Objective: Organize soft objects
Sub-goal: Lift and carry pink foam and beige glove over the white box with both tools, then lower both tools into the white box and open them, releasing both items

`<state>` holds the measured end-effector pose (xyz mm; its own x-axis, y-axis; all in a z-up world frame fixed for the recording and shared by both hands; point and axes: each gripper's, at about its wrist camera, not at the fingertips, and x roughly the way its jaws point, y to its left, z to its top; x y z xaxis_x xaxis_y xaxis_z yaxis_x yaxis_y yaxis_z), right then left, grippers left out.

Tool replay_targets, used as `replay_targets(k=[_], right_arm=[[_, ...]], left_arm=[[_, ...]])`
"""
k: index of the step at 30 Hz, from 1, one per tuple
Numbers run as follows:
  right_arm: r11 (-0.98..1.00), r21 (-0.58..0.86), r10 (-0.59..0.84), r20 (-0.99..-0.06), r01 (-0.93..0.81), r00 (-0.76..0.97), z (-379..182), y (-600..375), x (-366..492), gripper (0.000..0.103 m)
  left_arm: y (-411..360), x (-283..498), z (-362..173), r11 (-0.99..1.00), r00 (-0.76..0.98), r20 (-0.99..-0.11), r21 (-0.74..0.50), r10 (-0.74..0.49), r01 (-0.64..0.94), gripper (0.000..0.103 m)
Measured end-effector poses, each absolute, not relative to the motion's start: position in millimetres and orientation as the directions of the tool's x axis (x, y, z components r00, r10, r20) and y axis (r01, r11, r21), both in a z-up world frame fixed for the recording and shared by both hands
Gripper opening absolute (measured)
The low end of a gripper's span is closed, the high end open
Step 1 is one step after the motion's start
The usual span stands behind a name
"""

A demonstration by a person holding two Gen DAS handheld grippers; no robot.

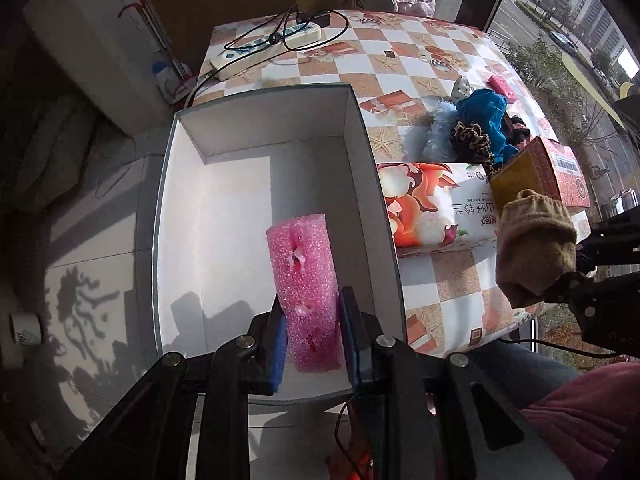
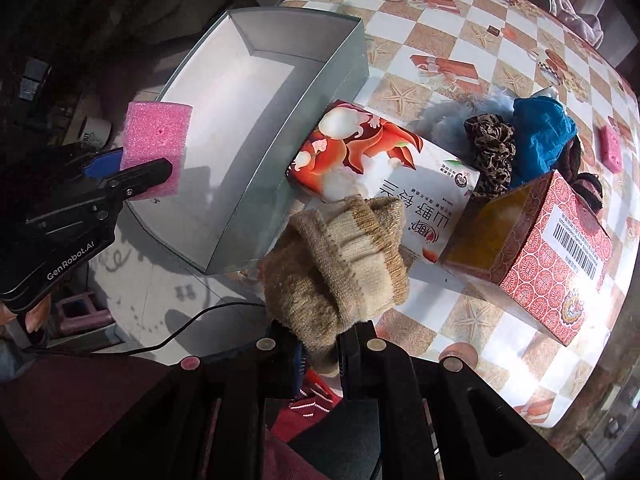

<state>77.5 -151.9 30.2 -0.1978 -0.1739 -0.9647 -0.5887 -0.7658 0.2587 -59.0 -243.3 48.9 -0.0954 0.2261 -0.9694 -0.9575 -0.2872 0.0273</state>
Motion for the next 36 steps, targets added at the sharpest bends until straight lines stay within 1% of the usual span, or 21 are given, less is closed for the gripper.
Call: replay_targets(k=[7, 14, 36], right_arm=[[-0.834, 0.244, -0.168, -0.966, -0.494, -0.195, 40.3, -173.9, 11.5, 0.014], [-0.889, 0.219, -0.165, -0.972, -0.402, -0.165, 40.0, -197.7, -28.3, 0.014], [-0.911, 0.197, -0.167, -0.979, -0.361, -0.113, 29.7, -205.8, -50.7, 0.014]], left_arm=[[-265.0, -94.0, 39.9, -0.385, -0.095, -0.969, 0.000, 0.226, -0.923, 0.027], [-271.6, -103.9, 24.2, -0.411, -0.099, -0.975, 0.009, 0.199, -0.912, 0.026], [-276.0, -115.7, 5.1, -0.441, -0.072, -0.983, -0.010, 0.169, -0.898, 0.026]])
